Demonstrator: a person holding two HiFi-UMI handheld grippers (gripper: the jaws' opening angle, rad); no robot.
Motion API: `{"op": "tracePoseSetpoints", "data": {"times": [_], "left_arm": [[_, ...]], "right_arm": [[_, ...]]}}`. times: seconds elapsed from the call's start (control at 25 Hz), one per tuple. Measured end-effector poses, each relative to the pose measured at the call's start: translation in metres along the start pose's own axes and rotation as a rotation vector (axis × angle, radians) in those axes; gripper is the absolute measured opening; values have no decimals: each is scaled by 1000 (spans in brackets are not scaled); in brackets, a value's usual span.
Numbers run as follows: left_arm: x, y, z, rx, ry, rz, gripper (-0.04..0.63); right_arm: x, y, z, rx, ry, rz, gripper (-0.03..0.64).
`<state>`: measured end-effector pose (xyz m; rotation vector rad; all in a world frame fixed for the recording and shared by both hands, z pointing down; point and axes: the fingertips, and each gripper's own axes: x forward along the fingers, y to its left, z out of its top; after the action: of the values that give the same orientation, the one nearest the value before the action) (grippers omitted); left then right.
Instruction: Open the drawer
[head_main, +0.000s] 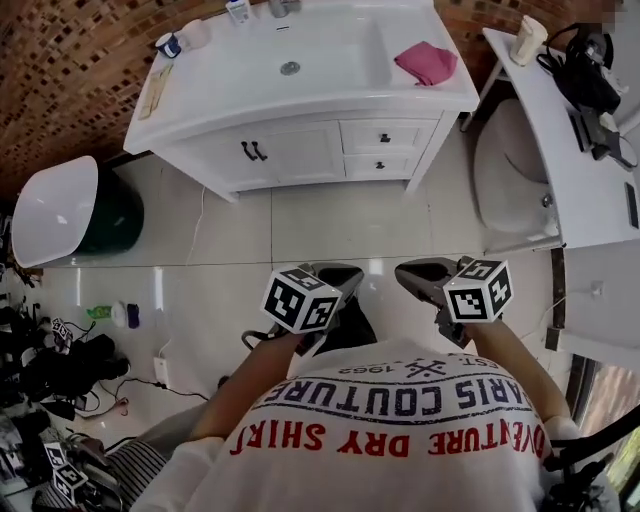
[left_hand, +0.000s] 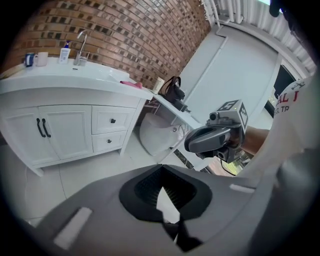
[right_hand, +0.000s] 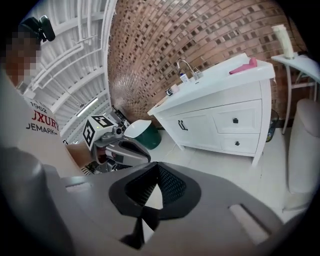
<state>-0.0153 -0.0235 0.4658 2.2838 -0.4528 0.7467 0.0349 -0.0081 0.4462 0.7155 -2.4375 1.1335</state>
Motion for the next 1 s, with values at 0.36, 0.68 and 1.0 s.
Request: {"op": "tracePoseSetpoints", "data": {"times": [0.36, 0.68, 1.0], "left_arm": [[-2, 142, 70, -37, 31, -44, -12], [23, 174, 89, -81, 29, -103, -12], [32, 175, 98, -102, 38, -100, -12]], "right_arm": [[85, -76, 104, 95, -21, -60, 8], [103, -111, 121, 134, 11, -121, 8], [107, -144, 122, 171, 5, -118, 9]]}}
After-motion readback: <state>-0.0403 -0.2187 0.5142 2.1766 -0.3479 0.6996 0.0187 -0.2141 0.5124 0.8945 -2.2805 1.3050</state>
